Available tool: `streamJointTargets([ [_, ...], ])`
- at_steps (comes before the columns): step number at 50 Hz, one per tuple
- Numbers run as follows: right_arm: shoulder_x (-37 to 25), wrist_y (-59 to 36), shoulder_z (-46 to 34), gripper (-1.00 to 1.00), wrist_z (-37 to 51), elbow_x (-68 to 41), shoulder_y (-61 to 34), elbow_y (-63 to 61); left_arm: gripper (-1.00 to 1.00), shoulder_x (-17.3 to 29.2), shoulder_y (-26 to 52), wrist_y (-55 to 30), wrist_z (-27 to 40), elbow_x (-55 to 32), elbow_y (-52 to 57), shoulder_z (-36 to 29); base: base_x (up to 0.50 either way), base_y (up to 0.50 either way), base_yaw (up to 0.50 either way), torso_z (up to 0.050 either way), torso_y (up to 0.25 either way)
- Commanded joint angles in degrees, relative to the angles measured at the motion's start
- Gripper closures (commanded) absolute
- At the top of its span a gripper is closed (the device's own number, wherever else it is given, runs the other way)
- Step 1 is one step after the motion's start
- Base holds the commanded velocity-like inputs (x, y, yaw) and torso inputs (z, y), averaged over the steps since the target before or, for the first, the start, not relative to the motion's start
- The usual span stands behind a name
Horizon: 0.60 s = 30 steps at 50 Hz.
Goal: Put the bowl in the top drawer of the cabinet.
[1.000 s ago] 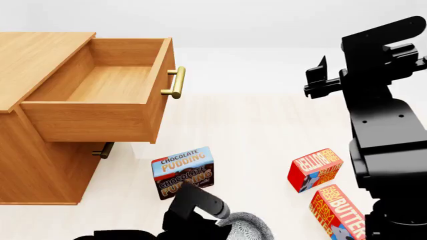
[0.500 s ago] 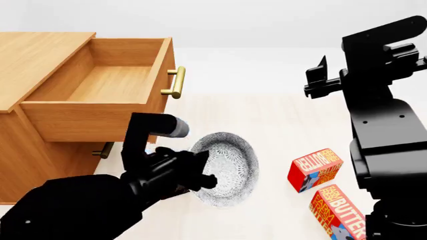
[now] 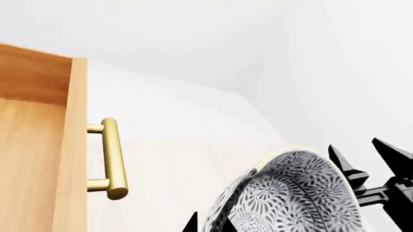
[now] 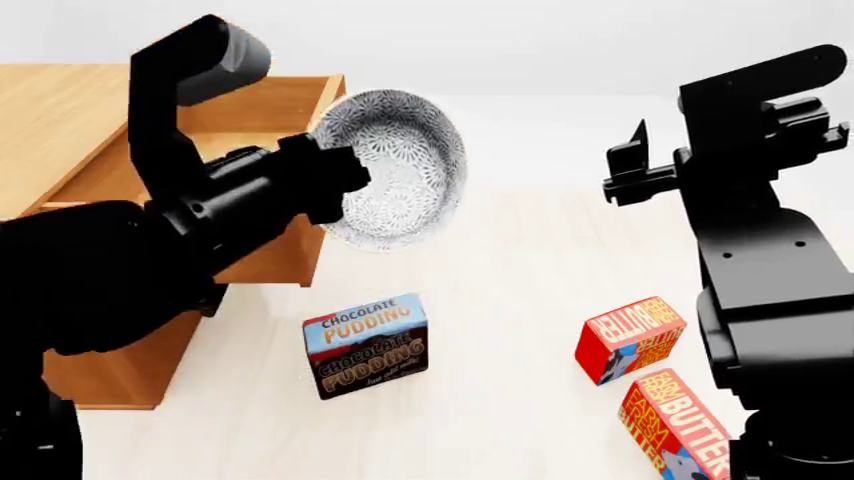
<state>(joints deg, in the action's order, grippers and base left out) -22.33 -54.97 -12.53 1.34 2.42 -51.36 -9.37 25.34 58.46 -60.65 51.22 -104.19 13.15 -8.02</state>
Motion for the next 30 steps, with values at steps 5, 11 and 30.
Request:
streamJointTargets([
  [5,0.05,0.42,0.12,-1.0,-0.06,-0.55,1.44,-0.86,1.0,1.45,13.18,0.96,0.86,2.93,-9.93,-0.38,0.0,0.0,0.0,0.0,0.0],
  [11,-0.15,0.7,0.91,-1.0,0.13,-0.89,2.73,-1.56,1.0,0.55,20.35,7.72,-1.5,12.59,-29.31,-0.78,0.0,0.0,0.0,0.0,0.0],
  [30,-0.15,1.03,0.81,-1.0,0.47,-0.99,3.1,-1.46,1.0,0.02,22.84,13.3,-1.87,17.04,-41.16,-0.44,0.0,0.0,0.0,0.0,0.0],
])
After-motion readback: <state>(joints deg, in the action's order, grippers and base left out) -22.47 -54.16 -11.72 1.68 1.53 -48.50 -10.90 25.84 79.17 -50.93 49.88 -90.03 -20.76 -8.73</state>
